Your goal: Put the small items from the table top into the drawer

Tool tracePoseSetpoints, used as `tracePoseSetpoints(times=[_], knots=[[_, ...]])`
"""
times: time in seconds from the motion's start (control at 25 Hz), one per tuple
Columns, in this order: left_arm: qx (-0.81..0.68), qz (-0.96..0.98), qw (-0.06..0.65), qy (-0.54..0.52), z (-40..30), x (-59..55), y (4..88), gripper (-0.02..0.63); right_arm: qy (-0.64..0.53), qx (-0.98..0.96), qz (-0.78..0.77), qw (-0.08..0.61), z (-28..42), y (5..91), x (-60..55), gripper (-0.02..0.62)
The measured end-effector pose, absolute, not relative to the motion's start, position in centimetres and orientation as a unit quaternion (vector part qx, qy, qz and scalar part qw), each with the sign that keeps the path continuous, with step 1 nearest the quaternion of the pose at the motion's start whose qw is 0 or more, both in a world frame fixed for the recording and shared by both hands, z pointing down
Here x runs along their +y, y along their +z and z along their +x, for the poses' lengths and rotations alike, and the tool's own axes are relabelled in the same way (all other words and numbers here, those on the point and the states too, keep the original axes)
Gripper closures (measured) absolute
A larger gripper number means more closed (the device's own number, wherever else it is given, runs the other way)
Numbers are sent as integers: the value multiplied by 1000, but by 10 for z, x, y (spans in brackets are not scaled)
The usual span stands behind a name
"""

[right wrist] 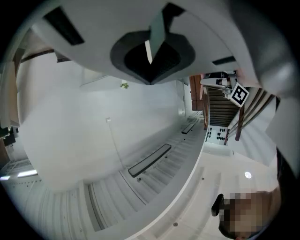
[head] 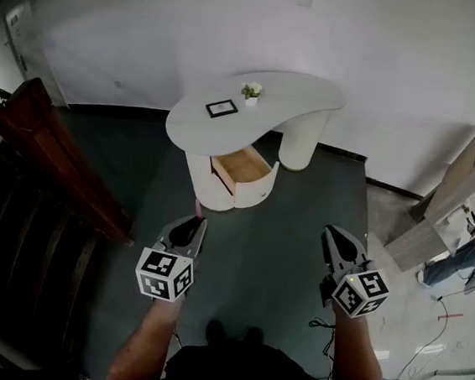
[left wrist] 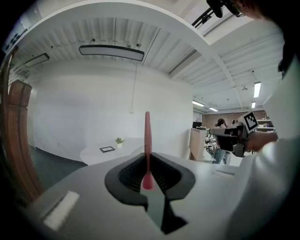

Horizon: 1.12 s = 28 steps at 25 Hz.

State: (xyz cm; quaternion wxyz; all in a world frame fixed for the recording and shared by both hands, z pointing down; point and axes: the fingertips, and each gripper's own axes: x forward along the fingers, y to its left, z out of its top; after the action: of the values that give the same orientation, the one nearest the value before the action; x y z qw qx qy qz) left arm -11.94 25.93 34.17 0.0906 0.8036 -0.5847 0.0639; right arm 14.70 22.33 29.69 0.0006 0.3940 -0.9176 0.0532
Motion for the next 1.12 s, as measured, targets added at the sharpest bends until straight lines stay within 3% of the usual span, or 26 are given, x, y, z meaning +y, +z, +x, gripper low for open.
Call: tracePoseSetpoints(times=[1.12], knots=[[-607, 786, 97, 70, -60, 285, 350, 561, 85, -931, 354, -19, 199, 315, 242, 601]])
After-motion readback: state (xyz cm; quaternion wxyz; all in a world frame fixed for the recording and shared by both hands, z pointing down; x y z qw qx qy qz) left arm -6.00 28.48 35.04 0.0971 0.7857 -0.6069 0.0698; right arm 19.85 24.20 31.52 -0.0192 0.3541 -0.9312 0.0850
